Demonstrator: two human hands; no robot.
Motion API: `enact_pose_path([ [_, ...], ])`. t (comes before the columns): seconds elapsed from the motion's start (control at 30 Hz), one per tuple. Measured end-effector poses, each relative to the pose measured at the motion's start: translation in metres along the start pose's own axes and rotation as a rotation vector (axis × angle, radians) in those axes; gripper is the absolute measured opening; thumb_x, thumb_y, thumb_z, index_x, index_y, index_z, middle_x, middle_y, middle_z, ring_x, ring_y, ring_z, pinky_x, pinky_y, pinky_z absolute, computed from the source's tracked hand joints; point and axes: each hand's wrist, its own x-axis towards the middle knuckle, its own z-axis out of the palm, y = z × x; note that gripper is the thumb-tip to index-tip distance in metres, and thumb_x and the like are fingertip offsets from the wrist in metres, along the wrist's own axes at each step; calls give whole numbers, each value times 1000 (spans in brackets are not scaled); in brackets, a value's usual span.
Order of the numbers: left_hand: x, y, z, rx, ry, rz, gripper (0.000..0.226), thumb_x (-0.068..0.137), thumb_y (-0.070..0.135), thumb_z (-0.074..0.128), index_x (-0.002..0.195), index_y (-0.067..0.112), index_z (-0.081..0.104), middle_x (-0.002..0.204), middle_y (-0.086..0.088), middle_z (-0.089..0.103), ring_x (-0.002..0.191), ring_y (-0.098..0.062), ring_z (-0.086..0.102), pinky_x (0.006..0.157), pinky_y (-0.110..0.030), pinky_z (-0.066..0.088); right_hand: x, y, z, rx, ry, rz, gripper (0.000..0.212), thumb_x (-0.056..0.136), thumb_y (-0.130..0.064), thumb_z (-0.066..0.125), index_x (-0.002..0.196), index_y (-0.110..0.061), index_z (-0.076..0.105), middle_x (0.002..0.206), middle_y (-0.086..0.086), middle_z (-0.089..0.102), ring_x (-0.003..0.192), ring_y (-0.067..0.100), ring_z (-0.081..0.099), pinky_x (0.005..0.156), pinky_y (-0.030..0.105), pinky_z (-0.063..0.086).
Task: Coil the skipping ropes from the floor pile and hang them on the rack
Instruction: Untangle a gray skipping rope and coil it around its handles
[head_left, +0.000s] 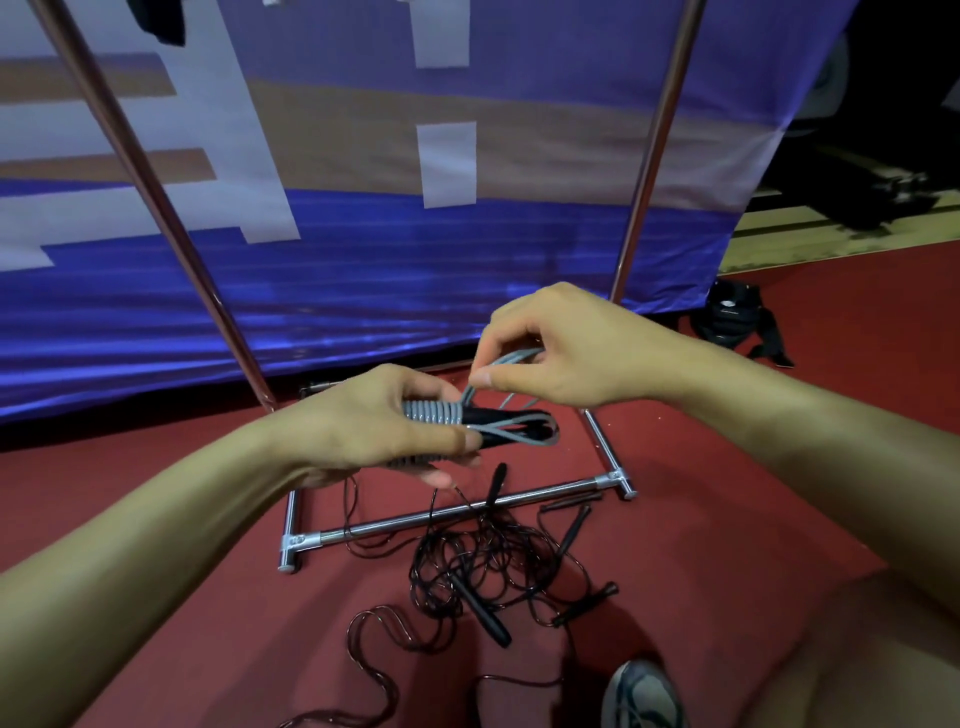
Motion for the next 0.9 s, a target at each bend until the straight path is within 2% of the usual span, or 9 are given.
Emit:
enact_pose_path([
  [0.17,0,3,1,-60,130,52,24,89,10,76,111,0,70,90,-15,75,79,-14,74,56,-21,56,-14,-2,-8,-55,-79,-69,26,99,-33,65,122,-43,73,80,-9,65,78,10,61,69,23,45],
  [0.23,-2,5,0,-84,145,71,30,94,28,68,112,4,73,93,-17,76,72,-10,71,53,-20,52,-18,-2,-8,-109,-122,-101,35,100,-32,64,133,-42,66,81,-7,63,76,12,58,70,28,46],
  [0.33,-3,7,0,-146,136,58,59,99,56,46,111,6,76,95,-22,76,78,-14,71,56,-24,55,-26,-2,-6,-215,-106,-146,40,102,-32,58,142,-39,60,82,-8,62,74,8,53,72,35,48],
  [0.5,5,7,7,-176,306,110,40,94,41,66,103,4,77,98,-18,78,85,-21,76,56,-22,56,-35,-12,7,-304,-96,-187,47,104,-31,56,150,-22,50,96,-2,64,82,14,62,77,39,53],
  [0.6,8,9,5,-154,390,144,36,97,36,66,99,1,76,89,-18,77,73,-14,73,51,-21,54,-43,-18,15,52,-16,22,35,101,-22,63,134,-23,53,99,-8,69,68,2,72,64,26,57],
  [0.67,9,11,4,-139,435,166,36,97,35,67,97,0,75,87,-21,77,65,-11,70,50,-21,52,-43,-18,19,294,1,217,22,100,-17,66,115,-22,51,91,-2,74,62,10,75,57,31,59],
  [0.73,10,12,5,-142,459,177,36,96,35,68,96,-1,74,87,-22,77,63,-11,70,48,-21,51,-42,-14,21,398,-94,306,7,104,-19,58,106,-18,51,86,2,78,64,18,76,61,39,62],
  [0.83,11,14,9,-178,481,160,37,95,36,69,96,0,73,84,-19,77,58,-10,68,45,-20,48,-42,-13,25,333,-257,223,15,111,-21,40,117,-18,54,89,-3,78,63,15,74,66,34,59],
  [0.9,10,16,10,-225,490,132,39,93,40,71,97,1,73,77,-14,75,52,-8,65,43,-18,45,-42,-14,31,191,-265,134,23,111,-24,37,129,-25,52,83,-9,73,60,6,68,66,30,57],
])
